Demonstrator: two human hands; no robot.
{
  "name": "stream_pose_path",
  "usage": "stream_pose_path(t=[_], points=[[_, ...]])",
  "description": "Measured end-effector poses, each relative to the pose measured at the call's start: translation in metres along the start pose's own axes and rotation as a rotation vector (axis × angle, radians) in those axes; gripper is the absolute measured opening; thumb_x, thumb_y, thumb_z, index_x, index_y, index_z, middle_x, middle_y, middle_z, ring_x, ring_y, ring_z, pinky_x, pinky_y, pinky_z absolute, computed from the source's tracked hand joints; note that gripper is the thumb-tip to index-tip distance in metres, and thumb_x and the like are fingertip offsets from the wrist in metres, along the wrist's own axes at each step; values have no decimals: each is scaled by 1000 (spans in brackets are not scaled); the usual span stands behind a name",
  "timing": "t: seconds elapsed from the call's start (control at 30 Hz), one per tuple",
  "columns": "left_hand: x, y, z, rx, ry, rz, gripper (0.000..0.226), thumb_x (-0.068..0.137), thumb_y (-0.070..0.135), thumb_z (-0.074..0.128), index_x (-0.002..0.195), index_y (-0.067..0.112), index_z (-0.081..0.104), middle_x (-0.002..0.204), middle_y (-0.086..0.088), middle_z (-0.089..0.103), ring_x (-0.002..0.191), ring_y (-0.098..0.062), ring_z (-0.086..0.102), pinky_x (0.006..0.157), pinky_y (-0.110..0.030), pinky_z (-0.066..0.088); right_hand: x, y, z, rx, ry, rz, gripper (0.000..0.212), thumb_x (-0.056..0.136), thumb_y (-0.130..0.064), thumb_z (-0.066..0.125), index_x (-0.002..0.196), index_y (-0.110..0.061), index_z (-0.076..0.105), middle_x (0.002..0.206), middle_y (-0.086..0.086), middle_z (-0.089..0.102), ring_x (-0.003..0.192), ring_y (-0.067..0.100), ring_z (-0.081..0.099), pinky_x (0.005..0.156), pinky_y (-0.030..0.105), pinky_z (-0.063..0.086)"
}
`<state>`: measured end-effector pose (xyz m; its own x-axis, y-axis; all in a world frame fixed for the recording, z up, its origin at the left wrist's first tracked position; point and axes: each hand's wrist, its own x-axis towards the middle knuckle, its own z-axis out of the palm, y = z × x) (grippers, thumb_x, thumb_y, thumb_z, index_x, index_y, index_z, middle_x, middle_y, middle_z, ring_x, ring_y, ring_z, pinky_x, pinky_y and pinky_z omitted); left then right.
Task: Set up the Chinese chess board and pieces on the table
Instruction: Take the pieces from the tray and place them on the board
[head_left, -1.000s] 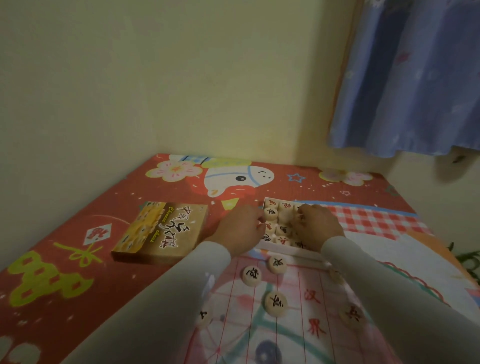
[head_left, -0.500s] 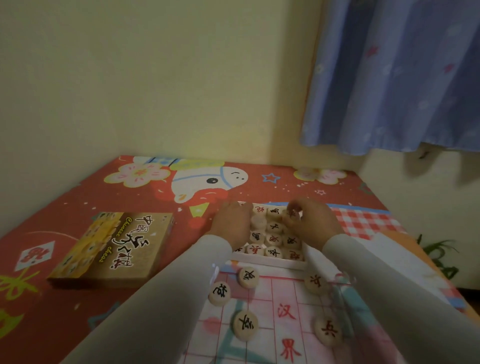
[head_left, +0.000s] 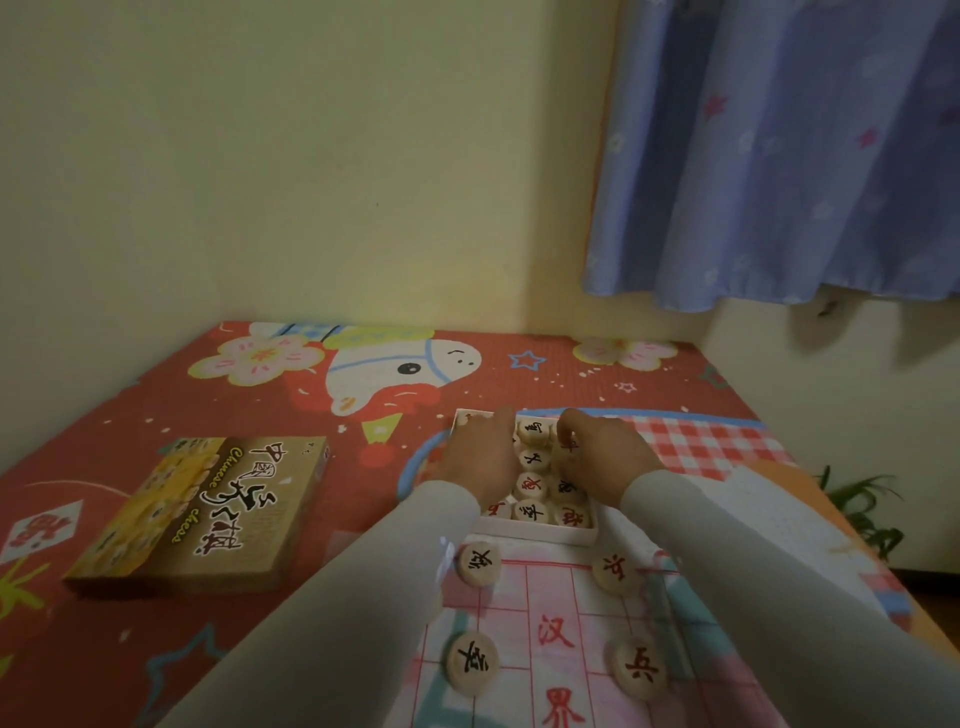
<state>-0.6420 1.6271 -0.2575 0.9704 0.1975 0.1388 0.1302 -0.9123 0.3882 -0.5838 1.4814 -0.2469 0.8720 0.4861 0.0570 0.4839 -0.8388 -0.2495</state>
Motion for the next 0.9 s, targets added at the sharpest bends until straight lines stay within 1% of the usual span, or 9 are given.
stream_pose_path(t=[0.07, 0.17, 0.3, 0.47, 0.57, 0.67, 0.77, 0.83, 0.9], points=[[-1, -2, -2, -15, -4, 4, 21, 90, 11, 55, 108, 13, 45, 89, -7, 56, 77, -24, 51, 63, -35, 44, 1, -1, 1, -31, -10, 0, 8, 90, -21, 49, 93, -24, 43, 83, 2, 57, 73, 20, 54, 62, 33, 49], [-5, -9, -10, -32, 9, 7, 17, 87, 14, 57, 100, 15, 45, 87, -5, 57, 79, -26, 55, 63, -35, 44, -2, -1, -2, 11, -5, 21, 10, 90, -25, 52, 99, -21, 49, 87, 2, 61, 78, 21, 58, 65, 34, 51], [-4, -24, -24, -19, 80, -15, 16, 84, 12, 57, 94, 17, 45, 84, -3, 57, 74, -24, 54, 59, -34, 42, -9, -4, -5, 134, 107, 35, 16, 91, -27, 54, 104, -19, 53, 91, 4, 64, 81, 22, 60, 66, 33, 51], [13, -32, -32, 1, 104, -7, 17, 86, 12, 55, 98, 15, 43, 82, -8, 59, 74, -29, 57, 60, -38, 45, 4, -6, -11, 256, 232, 22, 14, 89, -21, 59, 101, -18, 54, 86, 1, 60, 79, 23, 58, 65, 32, 48], [26, -32, -28, 33, 127, 5, 18, 86, 11, 54, 98, 15, 42, 84, -8, 58, 78, -30, 55, 64, -41, 49, 16, -5, -4, 241, 216, 69, 10, 88, -22, 56, 97, -21, 53, 84, 0, 60, 77, 22, 58, 66, 33, 52], [32, -33, -16, 32, 122, 13, 17, 86, 8, 53, 100, 14, 45, 86, -4, 55, 78, -25, 51, 60, -34, 39, 22, 1, 5, 190, 159, 89, 14, 85, -24, 57, 97, -23, 50, 83, 3, 63, 74, 22, 59, 64, 36, 54], [35, -34, -11, 30, 165, 17, 19, 87, 9, 55, 103, 12, 47, 91, -5, 56, 78, -22, 45, 60, -30, 29, 27, 4, 8, 185, 155, 76, 14, 86, -24, 54, 99, -22, 48, 81, 6, 63, 74, 25, 60, 65, 40, 55], [34, -33, -10, 56, 176, 32, 23, 86, 10, 56, 107, 12, 47, 98, -6, 58, 81, -23, 45, 62, -30, 29, 27, 5, 9, 167, 161, 61, 15, 87, -23, 54, 101, -21, 48, 82, 6, 64, 75, 26, 60, 67, 41, 55], [32, -34, -9, 80, 171, 47, 29, 85, 9, 57, 111, 13, 46, 104, -7, 59, 89, -27, 51, 65, -31, 30, 25, 7, 11, 156, 178, 35, 18, 86, -24, 57, 102, -21, 48, 86, 7, 66, 78, 27, 60, 67, 42, 55]])
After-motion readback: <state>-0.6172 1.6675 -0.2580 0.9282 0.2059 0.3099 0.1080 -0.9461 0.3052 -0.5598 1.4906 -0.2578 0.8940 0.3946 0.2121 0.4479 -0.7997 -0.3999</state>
